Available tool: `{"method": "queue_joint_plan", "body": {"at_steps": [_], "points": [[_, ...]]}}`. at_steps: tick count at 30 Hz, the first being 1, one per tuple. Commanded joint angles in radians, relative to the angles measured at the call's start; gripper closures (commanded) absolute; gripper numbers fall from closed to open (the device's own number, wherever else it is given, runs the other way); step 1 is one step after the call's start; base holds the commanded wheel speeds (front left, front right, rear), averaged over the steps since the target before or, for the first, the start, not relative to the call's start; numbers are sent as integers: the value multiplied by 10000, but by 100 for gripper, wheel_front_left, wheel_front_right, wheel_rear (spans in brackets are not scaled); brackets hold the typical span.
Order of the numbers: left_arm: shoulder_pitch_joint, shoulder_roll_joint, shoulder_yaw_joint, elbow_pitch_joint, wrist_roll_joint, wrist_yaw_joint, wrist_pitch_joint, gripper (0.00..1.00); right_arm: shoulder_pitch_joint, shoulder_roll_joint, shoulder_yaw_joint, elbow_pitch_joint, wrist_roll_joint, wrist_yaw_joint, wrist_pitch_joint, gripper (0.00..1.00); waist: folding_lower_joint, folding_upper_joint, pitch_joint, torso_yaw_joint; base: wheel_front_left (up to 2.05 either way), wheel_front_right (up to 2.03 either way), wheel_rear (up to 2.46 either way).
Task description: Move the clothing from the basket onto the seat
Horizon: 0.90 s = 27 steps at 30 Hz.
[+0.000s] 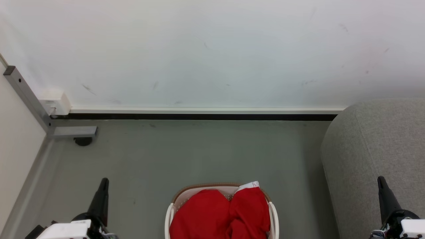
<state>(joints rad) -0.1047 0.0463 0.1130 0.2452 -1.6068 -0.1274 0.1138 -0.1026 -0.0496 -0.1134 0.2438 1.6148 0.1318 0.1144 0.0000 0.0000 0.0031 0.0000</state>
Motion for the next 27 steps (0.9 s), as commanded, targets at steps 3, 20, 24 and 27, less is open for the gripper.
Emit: {"method": "queue_joint_plan", "body": {"at_steps": [3, 20, 24, 27], "points": [[-82, 79, 23, 0, -120, -66, 34, 100, -118, -7, -22, 26, -38, -23, 18, 100, 0, 0, 0, 0, 0, 0, 0], [-82, 80, 23, 0, -120, -66, 34, 100, -118, -7, -22, 26, -38, -23, 18, 100, 0, 0, 0, 0, 0, 0, 0], [-82, 80, 23, 0, -120, -67, 34, 100, -119, -7, -22, 26, -39, -23, 18, 100, 0, 0, 0, 0, 0, 0, 0], [-82, 80, 23, 0, -120, -67, 34, 100, -119, -7, -22, 26, -39, -23, 18, 100, 0, 0, 0, 0, 0, 0, 0]]}}
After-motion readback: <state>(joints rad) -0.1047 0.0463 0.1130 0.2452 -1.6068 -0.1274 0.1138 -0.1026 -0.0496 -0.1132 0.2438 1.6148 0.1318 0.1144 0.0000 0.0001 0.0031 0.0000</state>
